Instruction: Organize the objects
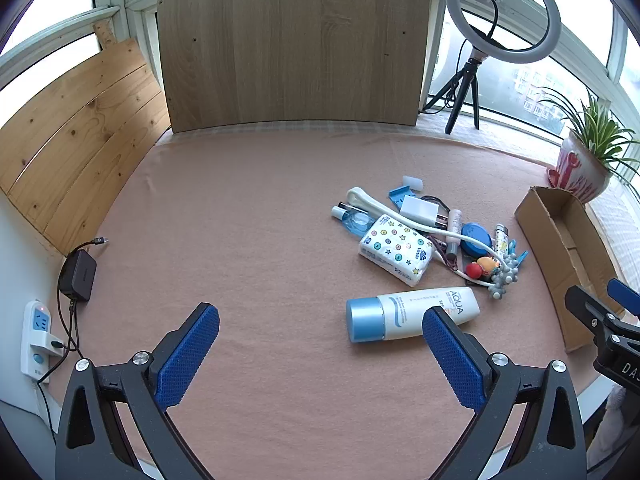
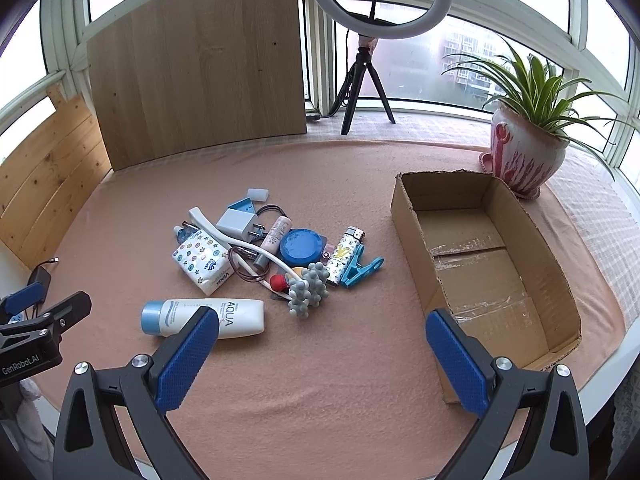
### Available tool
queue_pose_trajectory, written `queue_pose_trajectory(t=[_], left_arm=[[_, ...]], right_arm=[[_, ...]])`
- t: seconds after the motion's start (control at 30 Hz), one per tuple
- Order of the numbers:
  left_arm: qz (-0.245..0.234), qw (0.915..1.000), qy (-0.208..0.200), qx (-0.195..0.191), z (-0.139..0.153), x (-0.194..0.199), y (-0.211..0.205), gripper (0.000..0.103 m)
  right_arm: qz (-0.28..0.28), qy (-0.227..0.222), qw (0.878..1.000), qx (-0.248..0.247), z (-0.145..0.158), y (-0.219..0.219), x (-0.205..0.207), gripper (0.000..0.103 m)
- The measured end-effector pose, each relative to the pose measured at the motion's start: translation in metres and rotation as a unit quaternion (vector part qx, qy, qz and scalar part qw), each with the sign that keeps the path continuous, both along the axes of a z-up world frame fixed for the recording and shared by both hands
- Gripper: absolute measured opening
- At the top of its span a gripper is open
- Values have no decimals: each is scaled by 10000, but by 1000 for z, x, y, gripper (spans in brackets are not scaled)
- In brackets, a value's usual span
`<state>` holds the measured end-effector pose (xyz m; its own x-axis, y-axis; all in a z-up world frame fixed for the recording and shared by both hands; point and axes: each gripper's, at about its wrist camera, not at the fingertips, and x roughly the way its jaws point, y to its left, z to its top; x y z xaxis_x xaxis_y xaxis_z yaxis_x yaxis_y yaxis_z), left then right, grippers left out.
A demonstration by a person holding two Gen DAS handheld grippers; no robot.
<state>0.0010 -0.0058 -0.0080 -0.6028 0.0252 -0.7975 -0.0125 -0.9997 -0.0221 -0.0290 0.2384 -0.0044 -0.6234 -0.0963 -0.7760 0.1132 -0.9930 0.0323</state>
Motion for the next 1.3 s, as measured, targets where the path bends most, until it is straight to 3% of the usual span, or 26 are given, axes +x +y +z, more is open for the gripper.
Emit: queue_pose_trajectory(t=[1.3], left_arm=[[20,10000,-68,45,-4,-6,4,103]], right_arm=[[29,-37,10000,26,-3,-1,-5,102]])
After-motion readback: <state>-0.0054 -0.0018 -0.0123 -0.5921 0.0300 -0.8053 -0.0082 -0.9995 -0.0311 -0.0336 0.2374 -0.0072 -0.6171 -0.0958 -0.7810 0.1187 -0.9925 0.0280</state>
